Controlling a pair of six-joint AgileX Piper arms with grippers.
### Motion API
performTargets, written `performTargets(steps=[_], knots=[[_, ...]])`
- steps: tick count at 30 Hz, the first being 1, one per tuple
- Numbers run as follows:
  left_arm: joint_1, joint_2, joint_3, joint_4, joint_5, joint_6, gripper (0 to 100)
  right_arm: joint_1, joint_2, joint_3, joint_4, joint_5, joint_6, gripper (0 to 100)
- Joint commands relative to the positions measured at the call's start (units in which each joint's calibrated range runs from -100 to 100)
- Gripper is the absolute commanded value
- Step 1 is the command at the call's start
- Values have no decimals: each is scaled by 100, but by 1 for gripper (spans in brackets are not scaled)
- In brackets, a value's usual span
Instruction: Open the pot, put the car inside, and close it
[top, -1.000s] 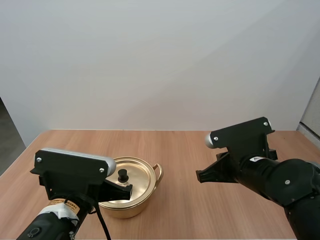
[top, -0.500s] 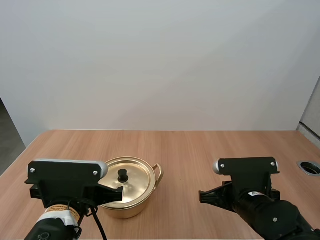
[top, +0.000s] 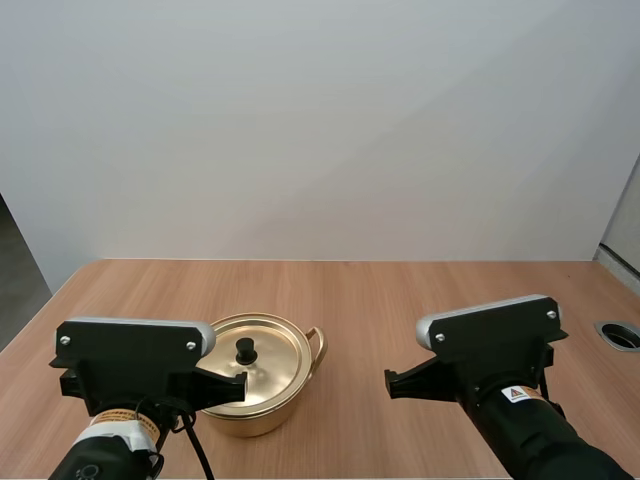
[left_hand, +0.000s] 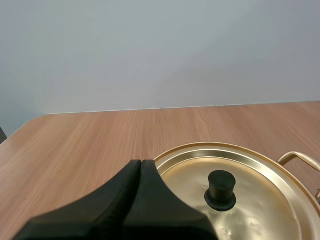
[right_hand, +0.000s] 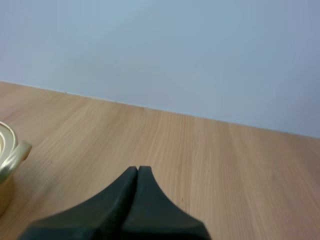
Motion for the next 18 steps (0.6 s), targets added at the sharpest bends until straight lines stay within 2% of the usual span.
performTargets(steps=[1,5,8,13,15,18], knots=[[-2,0,0,-2,5,8,0,-5,-411,0,21,-221,206,0],[-2,0,0,-2,5,8,0,-5,-397,0,10,336,1031,0],[-2,0,0,-2,5,8,0,-5,-429,0,-368,676,1130,0],[-2,0,0,-2,5,8,0,-5,-567,0,-1911,750,2414,0],[-2,0,0,-2,5,8,0,-5,-653,0,-2778,750,3219,0],[-2,0,0,-2,5,8,0,-5,-671,0,-3698,868,4107,0]])
